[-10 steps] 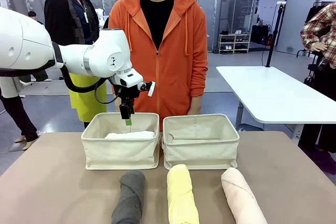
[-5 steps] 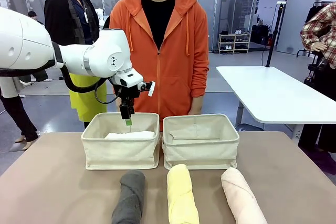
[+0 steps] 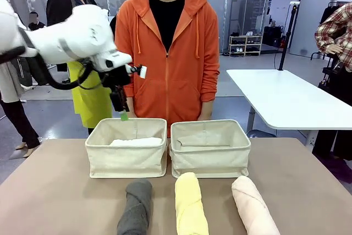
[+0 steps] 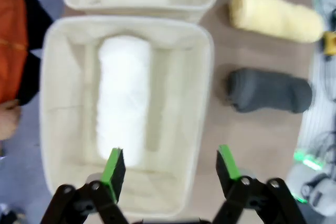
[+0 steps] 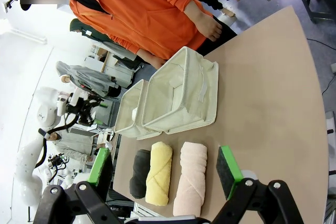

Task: Divide the towels into two baskets.
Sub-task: Pick up one hotel-folded towel from the bottom of the table and place it in the Fabric basket indicated by the person.

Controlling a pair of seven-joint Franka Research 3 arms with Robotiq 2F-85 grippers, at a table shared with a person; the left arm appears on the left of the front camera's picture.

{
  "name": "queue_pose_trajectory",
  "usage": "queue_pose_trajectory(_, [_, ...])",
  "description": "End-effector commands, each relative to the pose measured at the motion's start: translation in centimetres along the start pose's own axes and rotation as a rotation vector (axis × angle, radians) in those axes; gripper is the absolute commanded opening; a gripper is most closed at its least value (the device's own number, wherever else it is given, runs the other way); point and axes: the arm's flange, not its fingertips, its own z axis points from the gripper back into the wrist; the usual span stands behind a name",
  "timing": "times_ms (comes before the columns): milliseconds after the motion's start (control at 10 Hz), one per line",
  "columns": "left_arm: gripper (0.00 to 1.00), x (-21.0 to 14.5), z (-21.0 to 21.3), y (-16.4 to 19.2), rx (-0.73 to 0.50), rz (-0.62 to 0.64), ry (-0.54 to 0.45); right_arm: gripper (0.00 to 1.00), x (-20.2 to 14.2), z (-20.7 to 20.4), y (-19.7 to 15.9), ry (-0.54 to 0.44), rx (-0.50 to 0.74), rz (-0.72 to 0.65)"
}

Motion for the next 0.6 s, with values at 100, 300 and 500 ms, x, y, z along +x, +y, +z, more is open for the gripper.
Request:
queue_pose_trajectory(100, [0.87, -8.5, 2.4, -5.7, -0.131, 0.184, -0.193, 1.0, 0.0, 0.1, 0.1, -0.009, 0.013, 0.015])
queue_pose_trajectory(300, [0.87, -16.0, 3.7, -9.4, -0.228, 0.319, -0.417, 1.0, 0.0, 0.1, 0.1, -0.009, 0.013, 0.015])
queue_pose_trajectory(500, [0.87, -22.8, 4.1, -11.9, -0.294, 0.454, -0.525, 1.0, 0.0, 0.1, 0.1, -0.009, 0.013, 0.015])
